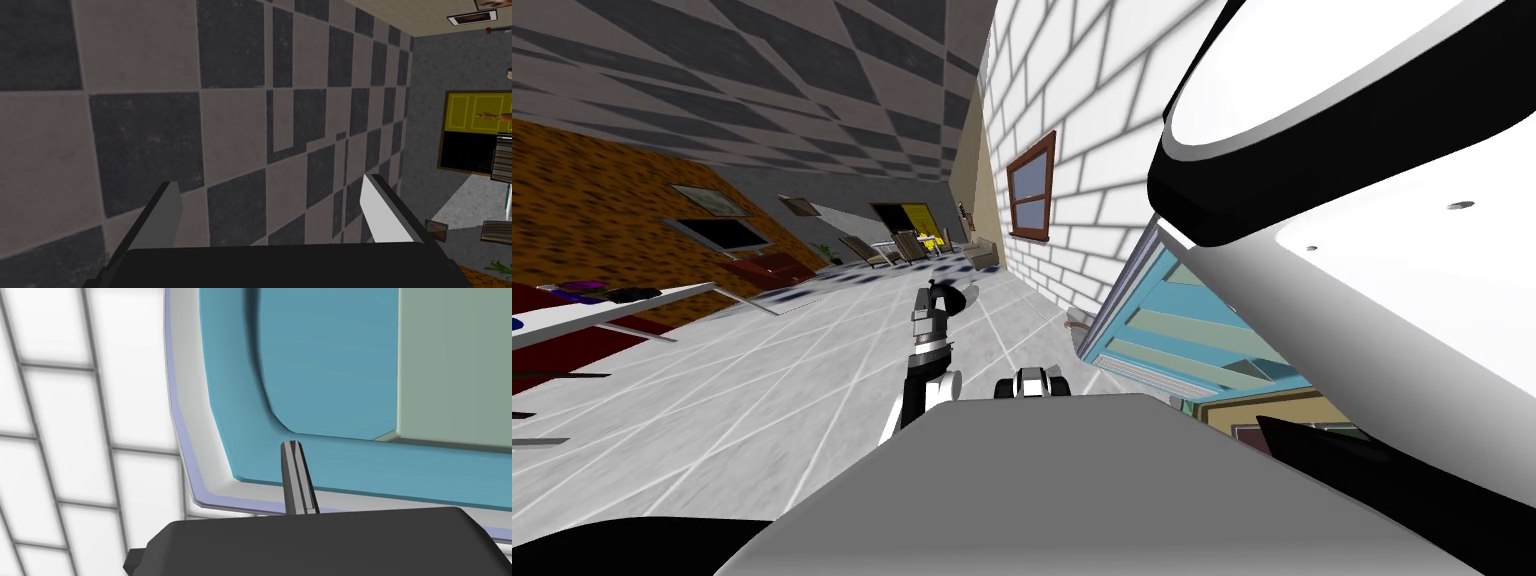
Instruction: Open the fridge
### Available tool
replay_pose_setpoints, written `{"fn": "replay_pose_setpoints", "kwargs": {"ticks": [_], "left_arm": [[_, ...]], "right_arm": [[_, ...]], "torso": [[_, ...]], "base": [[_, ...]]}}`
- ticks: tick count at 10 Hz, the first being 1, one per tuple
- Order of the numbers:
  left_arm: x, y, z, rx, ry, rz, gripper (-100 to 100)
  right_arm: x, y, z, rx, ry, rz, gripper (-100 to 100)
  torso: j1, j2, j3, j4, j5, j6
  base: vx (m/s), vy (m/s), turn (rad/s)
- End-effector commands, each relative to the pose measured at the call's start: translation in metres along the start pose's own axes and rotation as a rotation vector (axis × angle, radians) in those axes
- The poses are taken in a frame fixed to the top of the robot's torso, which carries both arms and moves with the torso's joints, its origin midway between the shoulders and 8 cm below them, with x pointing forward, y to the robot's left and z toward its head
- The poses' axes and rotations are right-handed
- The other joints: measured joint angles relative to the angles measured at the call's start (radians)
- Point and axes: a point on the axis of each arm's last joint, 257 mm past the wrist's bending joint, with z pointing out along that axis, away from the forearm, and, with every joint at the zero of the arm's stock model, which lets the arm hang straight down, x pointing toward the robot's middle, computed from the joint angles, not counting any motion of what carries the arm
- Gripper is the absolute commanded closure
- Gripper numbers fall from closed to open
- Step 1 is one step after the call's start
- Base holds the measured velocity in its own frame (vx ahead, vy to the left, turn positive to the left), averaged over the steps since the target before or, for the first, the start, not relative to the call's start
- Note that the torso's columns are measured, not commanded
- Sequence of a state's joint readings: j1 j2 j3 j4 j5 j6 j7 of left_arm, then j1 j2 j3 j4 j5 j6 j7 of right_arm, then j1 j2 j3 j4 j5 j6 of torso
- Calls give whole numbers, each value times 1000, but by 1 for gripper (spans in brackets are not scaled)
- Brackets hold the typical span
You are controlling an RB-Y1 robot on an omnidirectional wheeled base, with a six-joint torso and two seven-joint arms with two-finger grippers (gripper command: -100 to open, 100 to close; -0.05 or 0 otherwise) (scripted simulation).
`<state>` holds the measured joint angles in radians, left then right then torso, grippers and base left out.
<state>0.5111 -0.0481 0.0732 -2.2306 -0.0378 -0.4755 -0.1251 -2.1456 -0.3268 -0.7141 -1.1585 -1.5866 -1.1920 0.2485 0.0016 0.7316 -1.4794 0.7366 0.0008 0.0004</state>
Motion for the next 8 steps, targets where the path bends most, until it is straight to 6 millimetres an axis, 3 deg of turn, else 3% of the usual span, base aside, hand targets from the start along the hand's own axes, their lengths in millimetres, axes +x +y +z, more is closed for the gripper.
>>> {"fn": "replay_pose_setpoints", "kwargs": {"ticks": [1, 4, 5, 6, 8], "left_arm": [[0, 0, 0, 0, 0, 0, 0], [0, 0, 0, 0, 0, 0, 0], [0, 0, 0, 0, 0, 0, 0], [0, 0, 0, 0, 0, 0, 0], [0, 0, 0, 0, 0, 0, 0]], "right_arm": [[15, -1, 4, -3, 43, -5, 100], [38, -2, 8, -8, 106, -11, 100], [32, 0, 7, -7, 91, -11, 100], [25, 20, 20, -53, 103, -33, -100], [17, 49, 37, -114, 120, -62, -100]], "torso": [[1, -3, -3, -2, 0, -1], [0, 7, 4, 2, 0, 0], [-1, 8, 5, 2, -1, 0], [-3, 14, 8, 3, -1, -1], [-7, 9, 6, 3, -3, 0]], "base": [[246, 15, -16], [247, 40, -27], [124, 17, -8], [94, -20, -151], [142, -71, -158]]}}
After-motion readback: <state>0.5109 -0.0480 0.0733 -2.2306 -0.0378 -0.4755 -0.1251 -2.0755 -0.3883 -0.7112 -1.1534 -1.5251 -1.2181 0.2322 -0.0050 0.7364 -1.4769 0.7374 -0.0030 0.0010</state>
